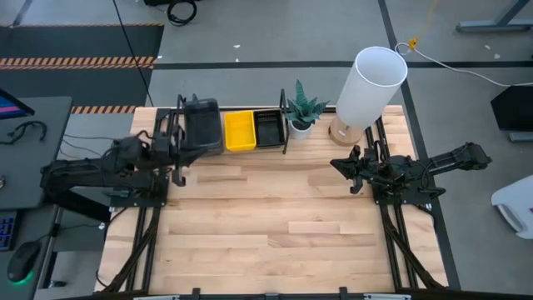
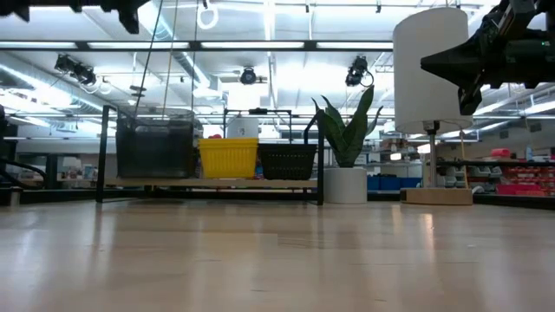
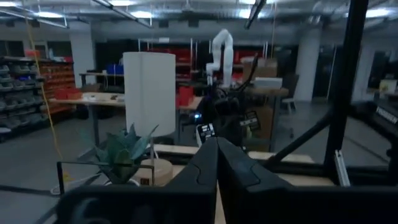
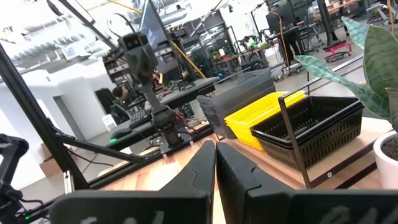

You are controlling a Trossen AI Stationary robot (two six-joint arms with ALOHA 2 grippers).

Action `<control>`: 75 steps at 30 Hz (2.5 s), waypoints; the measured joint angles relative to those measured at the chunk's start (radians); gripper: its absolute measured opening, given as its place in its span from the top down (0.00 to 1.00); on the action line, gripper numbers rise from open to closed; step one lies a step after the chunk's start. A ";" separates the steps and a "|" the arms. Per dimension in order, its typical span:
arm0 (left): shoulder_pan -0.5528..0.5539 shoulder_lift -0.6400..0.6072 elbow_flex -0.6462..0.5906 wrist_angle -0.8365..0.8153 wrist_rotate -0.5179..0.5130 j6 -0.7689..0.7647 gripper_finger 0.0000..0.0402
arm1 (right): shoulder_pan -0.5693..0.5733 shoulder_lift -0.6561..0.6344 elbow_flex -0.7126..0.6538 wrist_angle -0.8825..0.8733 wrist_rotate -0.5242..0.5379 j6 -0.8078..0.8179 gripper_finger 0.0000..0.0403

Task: Stack baskets on shelf by color
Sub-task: Return to Home Position

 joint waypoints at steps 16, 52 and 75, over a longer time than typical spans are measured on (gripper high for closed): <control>-0.027 -0.208 -0.166 0.113 -0.017 0.012 0.99 | 0.000 0.000 0.000 0.000 0.000 0.000 0.95; -0.044 -0.360 -0.450 0.156 -0.032 0.030 0.99 | 0.000 0.000 0.000 -0.001 0.005 -0.059 0.95; -0.048 -0.359 -0.451 0.071 -0.032 -0.335 0.97 | 0.000 0.000 0.000 0.000 0.007 -0.227 0.95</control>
